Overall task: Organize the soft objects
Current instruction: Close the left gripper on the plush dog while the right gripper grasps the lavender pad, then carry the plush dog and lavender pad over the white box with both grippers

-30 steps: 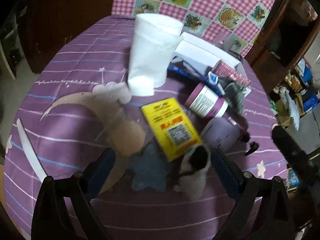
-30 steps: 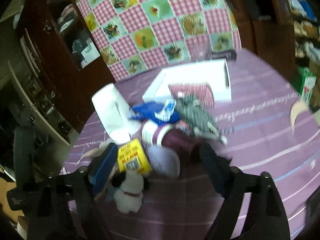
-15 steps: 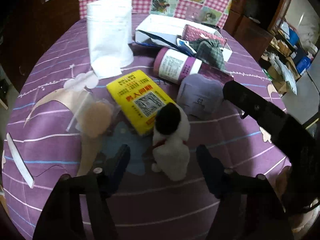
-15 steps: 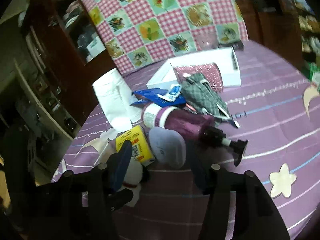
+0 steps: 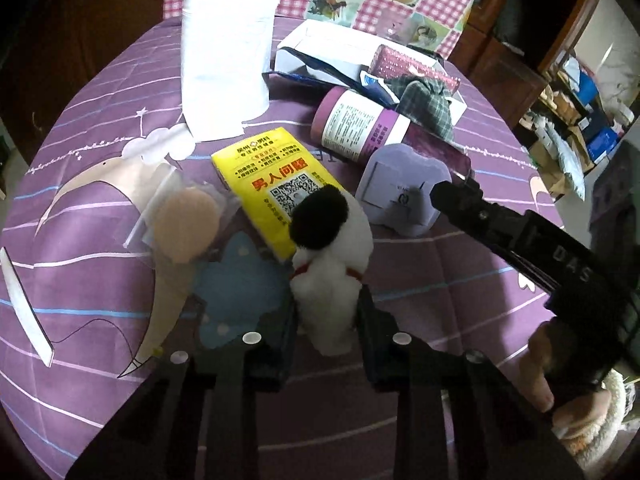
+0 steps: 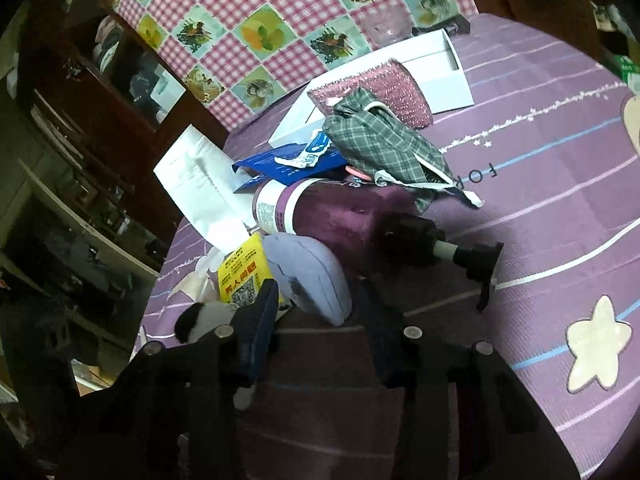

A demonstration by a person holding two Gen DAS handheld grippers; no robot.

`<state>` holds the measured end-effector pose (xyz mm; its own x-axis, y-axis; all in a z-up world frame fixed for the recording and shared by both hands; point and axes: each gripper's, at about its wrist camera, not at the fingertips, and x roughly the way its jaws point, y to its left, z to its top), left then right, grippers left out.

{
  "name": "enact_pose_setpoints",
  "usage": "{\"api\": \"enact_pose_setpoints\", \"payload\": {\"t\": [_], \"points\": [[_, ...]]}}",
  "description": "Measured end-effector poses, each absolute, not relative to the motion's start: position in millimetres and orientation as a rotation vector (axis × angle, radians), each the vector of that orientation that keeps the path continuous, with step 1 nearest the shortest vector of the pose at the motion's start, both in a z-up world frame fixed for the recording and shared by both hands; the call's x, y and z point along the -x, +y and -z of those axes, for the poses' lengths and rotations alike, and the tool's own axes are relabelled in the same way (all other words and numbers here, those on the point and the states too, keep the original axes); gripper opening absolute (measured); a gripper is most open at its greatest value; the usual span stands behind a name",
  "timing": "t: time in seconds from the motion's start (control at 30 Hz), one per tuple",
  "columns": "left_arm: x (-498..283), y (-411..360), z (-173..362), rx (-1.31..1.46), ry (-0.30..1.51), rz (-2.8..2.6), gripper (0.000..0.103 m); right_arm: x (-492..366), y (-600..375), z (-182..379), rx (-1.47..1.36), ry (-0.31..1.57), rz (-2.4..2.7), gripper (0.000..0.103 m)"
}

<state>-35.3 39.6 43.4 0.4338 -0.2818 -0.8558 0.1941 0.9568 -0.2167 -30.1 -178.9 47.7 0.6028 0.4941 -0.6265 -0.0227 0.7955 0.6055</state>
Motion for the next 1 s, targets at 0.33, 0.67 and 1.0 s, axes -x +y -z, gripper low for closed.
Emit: {"api": "enact_pose_setpoints", "payload": {"t": [0.33, 0.67, 1.0], "points": [[39, 36, -55, 0.113, 1.042, 0.343, 0.026, 20, -174, -40, -0.601, 0.878, -0.365, 0.017], [53, 57, -87, 0.101, 0.993, 0.268, 0.025, 29, -174, -60, -0.645, 0.829, -0.449, 0.011], [5, 46, -197, 0.036, 0.819, 0.275, 0.025, -13, -205, -160, -0.659, 0.867, -0.438, 0.011]]}}
